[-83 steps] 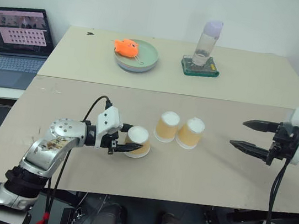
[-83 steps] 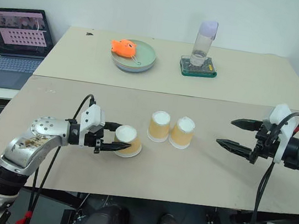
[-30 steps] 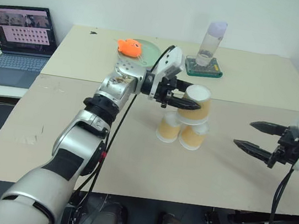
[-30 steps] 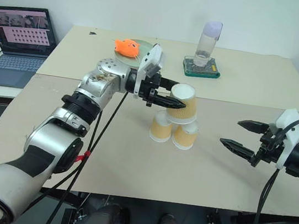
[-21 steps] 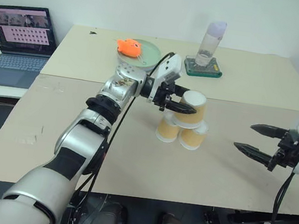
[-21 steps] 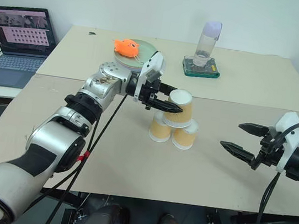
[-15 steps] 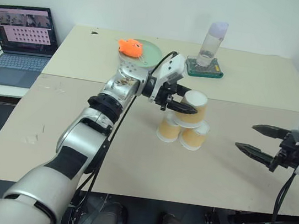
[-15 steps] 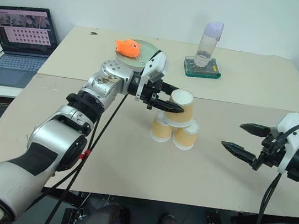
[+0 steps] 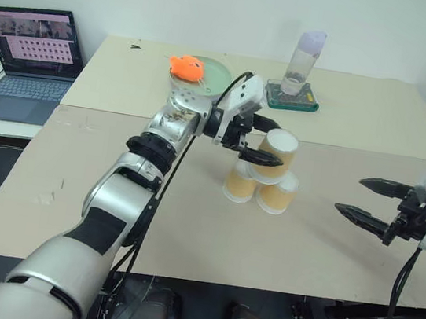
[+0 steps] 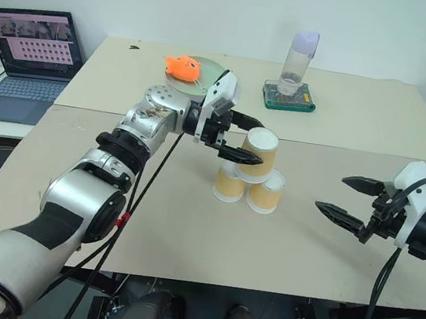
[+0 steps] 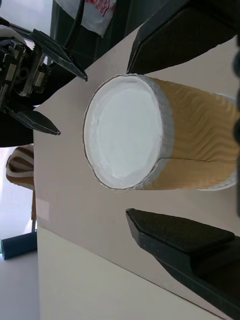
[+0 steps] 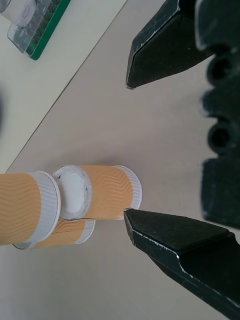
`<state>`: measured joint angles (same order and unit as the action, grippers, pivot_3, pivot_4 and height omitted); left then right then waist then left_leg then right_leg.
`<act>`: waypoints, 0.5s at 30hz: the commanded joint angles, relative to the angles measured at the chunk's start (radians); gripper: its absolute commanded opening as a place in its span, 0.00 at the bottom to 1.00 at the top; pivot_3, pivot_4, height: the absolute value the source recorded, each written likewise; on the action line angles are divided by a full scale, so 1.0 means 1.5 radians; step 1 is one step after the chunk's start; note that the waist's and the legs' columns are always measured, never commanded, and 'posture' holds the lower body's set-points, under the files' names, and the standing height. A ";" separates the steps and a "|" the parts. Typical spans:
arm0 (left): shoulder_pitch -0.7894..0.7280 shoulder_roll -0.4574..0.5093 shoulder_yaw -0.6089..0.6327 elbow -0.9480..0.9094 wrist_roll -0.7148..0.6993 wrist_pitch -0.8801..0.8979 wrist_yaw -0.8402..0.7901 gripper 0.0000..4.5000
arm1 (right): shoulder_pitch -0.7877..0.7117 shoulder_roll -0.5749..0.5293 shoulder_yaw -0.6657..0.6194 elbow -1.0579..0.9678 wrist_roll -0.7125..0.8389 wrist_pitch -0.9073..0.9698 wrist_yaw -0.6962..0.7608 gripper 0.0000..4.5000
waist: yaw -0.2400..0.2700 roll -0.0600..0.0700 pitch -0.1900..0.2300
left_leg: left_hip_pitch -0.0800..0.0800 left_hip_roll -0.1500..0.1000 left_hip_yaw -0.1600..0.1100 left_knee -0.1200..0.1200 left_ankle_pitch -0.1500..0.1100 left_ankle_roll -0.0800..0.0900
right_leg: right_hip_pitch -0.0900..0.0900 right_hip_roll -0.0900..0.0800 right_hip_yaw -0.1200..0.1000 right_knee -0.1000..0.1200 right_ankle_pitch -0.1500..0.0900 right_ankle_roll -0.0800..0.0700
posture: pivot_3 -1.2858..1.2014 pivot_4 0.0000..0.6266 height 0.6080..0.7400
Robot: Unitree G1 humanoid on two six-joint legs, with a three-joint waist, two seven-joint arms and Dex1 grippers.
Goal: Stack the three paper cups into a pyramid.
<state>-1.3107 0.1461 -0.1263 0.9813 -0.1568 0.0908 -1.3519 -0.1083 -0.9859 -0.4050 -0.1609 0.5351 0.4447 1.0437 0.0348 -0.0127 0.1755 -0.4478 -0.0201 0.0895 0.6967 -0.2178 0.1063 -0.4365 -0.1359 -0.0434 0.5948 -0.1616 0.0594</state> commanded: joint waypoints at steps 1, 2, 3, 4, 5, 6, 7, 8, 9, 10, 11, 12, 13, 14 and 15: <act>-0.040 0.010 0.034 -0.048 -0.032 0.017 -0.013 1.00 | -0.013 0.003 -0.018 -0.012 0.015 0.001 -0.003 1.00 | 0.000 0.000 0.000 | 0.000 0.000 0.000 0.000 0.000 0.000 | 0.000 0.000 0.000 0.000 0.000 0.000 | 0.52 0.24 1.00; -0.042 0.014 0.039 -0.061 -0.037 0.025 -0.017 1.00 | -0.014 0.003 -0.017 -0.012 0.015 0.001 -0.003 1.00 | 0.000 0.000 0.000 | 0.000 0.000 0.000 0.000 0.000 0.000 | 0.000 0.000 0.000 0.000 0.000 0.000 | 0.52 0.24 1.00; -0.043 0.019 0.043 -0.075 -0.041 0.033 -0.022 1.00 | -0.015 0.002 -0.017 -0.012 0.015 0.002 -0.004 1.00 | 0.000 0.000 0.000 | 0.000 0.000 0.000 0.000 0.000 0.000 | 0.000 0.000 0.000 0.000 0.000 0.000 | 0.52 0.24 1.00; -0.043 0.021 0.044 -0.084 -0.043 0.038 -0.024 1.00 | -0.016 0.002 -0.016 -0.011 0.014 0.002 -0.004 1.00 | 0.000 0.000 0.000 | 0.000 0.000 0.000 0.000 0.000 0.000 | 0.000 0.000 0.000 0.000 0.000 0.000 | 0.52 0.24 1.00; -0.044 0.026 0.052 -0.105 -0.057 0.056 -0.026 1.00 | -0.018 0.002 -0.015 -0.012 0.015 0.003 -0.005 1.00 | 0.000 0.000 0.000 | 0.000 0.000 0.000 0.000 0.000 0.000 | 0.000 0.000 0.000 0.000 0.000 0.000 | 0.52 0.24 1.00; -0.044 0.029 0.059 -0.120 -0.067 0.070 -0.026 1.00 | -0.020 0.002 -0.015 -0.012 0.016 0.005 -0.006 1.00 | 0.000 0.000 0.000 | 0.000 0.000 0.000 0.000 0.000 0.000 | 0.000 0.000 0.000 0.000 0.000 0.000 | 0.52 0.24 1.00; -0.046 0.034 0.075 -0.147 -0.089 0.098 -0.023 1.00 | -0.025 0.003 -0.013 -0.013 0.017 0.006 -0.008 1.00 | 0.000 0.000 0.000 | 0.000 0.000 0.000 0.000 0.000 0.000 | 0.000 0.000 0.000 0.000 0.000 0.000 | 0.52 0.24 1.00; -0.045 0.039 0.094 -0.173 -0.111 0.125 -0.011 1.00 | -0.029 0.006 -0.012 -0.014 0.019 0.008 -0.011 1.00 | 0.000 0.000 0.000 | 0.000 0.000 0.000 0.000 0.000 0.000 | 0.000 0.000 0.000 0.000 0.000 0.000 | 0.52 0.24 1.00; -0.043 0.043 0.106 -0.192 -0.125 0.145 -0.001 1.00 | -0.032 0.008 -0.012 -0.016 0.021 0.009 -0.014 1.00 | 0.000 0.000 0.000 | 0.000 0.000 0.000 0.000 0.000 0.000 | 0.000 0.000 0.000 0.000 0.000 0.000 | 0.52 0.24 1.00; -0.034 0.050 0.127 -0.215 -0.138 0.158 0.029 1.00 | -0.035 0.014 -0.014 -0.020 0.024 0.012 -0.020 1.00 | -0.001 0.000 0.000 | 0.000 0.000 0.000 0.000 0.000 0.000 | 0.000 0.000 0.000 0.000 0.000 0.000 | 0.52 0.24 1.00; -0.015 0.058 0.157 -0.237 -0.141 0.166 0.099 1.00 | -0.038 0.026 -0.019 -0.026 0.023 0.015 -0.042 1.00 | -0.002 0.000 0.000 | 0.000 0.000 0.000 0.000 0.000 0.000 | 0.000 0.000 0.000 0.000 0.000 0.000 | 0.52 0.24 1.00; 0.006 0.065 0.181 -0.256 -0.137 0.170 0.168 1.00 | -0.041 0.038 -0.022 -0.031 0.020 0.018 -0.067 1.00 | -0.003 0.000 0.000 | 0.000 0.000 0.000 0.000 0.000 0.000 | 0.000 0.000 0.000 0.000 0.000 0.000 | 0.52 0.24 1.00; 0.022 0.068 0.196 -0.275 -0.135 0.177 0.217 1.00 | -0.041 0.045 -0.026 -0.036 0.018 0.021 -0.084 1.00 | -0.006 0.000 0.000 | 0.000 0.000 0.000 0.000 0.000 0.000 | 0.000 0.000 0.000 0.000 0.000 0.000 | 0.52 0.24 1.00; 0.042 0.071 0.211 -0.297 -0.133 0.191 0.267 1.00 | -0.043 0.053 -0.024 -0.038 0.004 0.021 -0.110 1.00 | -0.008 0.000 0.000 | 0.001 0.001 0.000 0.000 0.000 0.000 | 0.001 0.000 0.001 0.000 0.000 0.000 | 0.52 0.24 1.00; 0.062 0.074 0.220 -0.323 -0.130 0.201 0.306 1.00 | -0.048 0.058 -0.019 -0.037 -0.017 0.022 -0.140 1.00 | -0.009 0.001 0.000 | 0.001 0.001 0.000 0.000 0.000 0.000 | 0.001 0.000 0.001 0.000 0.000 0.000 | 0.52 0.24 1.00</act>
<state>-1.2618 0.2451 0.1579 0.5743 -0.3493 0.3573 -1.0354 -0.1570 -0.8998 -0.4037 -0.1873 0.5470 0.4720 0.9190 0.0206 -0.0119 0.1750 -0.4451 -0.0194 0.0892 0.6962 -0.2175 0.1058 -0.4352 -0.1365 -0.0415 0.5962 -0.1612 0.0600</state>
